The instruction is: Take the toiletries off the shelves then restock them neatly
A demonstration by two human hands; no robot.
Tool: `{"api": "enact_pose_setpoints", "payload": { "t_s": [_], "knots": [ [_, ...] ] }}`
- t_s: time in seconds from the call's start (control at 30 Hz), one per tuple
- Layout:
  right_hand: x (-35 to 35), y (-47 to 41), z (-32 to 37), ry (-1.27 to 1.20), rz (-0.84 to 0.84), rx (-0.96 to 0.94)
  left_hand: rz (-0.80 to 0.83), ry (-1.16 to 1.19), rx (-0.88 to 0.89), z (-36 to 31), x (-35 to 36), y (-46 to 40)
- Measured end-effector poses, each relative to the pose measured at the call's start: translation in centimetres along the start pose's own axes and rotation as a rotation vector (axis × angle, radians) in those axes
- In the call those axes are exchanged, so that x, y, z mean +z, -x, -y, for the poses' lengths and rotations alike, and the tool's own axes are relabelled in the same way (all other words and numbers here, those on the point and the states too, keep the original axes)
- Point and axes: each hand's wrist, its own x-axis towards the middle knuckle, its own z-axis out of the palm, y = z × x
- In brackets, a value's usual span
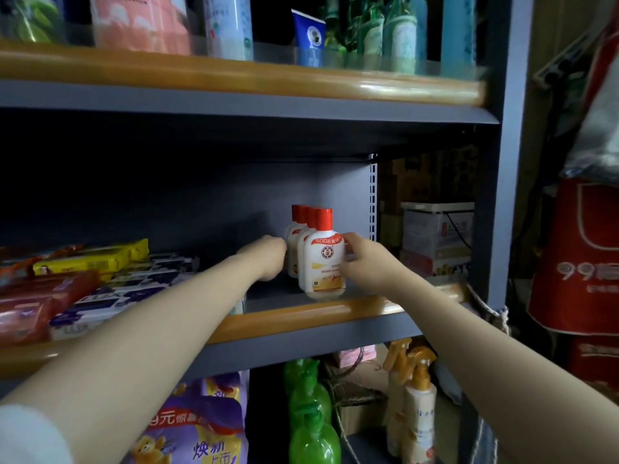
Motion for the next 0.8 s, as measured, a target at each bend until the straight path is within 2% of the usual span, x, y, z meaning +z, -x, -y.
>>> {"api": "enact_pose_setpoints", "payload": {
  "t_s": [0.27,0.4,0.53,0.63,0.8],
  "knots": [
    [0.2,0.0,-0.2,0.056,-0.006,-0.033,0.063,-0.011,0.045,-1.0,-0.1,0.1],
    [0.0,0.3,-0.2,0.034,-0.028,-0.025,0.104,0.002,-0.034,-0.6,-0.2,0.5],
    [0.0,0.4,0.0,0.007,-0.004,0.002,0.069,0.095,-0.075,-0.8,-1.1,1.0],
    [0.0,0.5,0.0,0.011,0.006,0.000,0.140,0.185,-0.040,-0.6,-0.9,0.7],
    [0.0,0.6,0.0,0.035,0.014,-0.014,0.213,0.128,-0.028,-0.3,-0.5,0.0]
  ]
}}
